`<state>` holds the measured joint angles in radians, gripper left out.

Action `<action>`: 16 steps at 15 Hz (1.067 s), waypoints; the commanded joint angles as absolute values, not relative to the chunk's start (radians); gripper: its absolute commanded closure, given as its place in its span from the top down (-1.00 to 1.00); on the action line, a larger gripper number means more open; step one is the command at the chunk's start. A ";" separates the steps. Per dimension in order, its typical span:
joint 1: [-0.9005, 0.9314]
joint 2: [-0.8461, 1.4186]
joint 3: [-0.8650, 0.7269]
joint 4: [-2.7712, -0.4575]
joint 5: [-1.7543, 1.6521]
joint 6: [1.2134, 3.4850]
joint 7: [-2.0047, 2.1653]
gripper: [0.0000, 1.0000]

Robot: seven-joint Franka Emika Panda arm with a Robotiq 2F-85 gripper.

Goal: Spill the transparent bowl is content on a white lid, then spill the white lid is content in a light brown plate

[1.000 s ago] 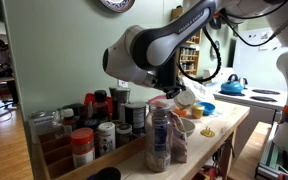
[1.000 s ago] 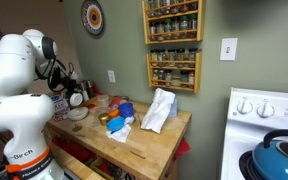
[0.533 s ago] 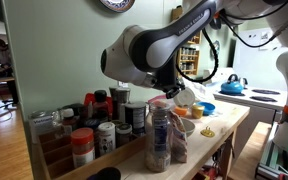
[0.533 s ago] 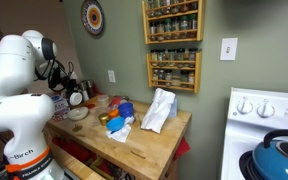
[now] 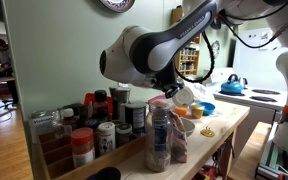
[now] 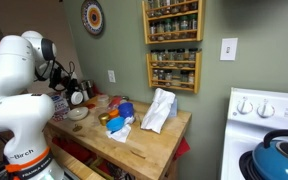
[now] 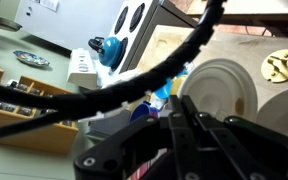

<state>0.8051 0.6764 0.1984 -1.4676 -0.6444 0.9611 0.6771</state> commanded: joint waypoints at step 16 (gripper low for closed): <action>0.442 0.372 0.202 -1.971 -0.579 1.730 0.664 -0.97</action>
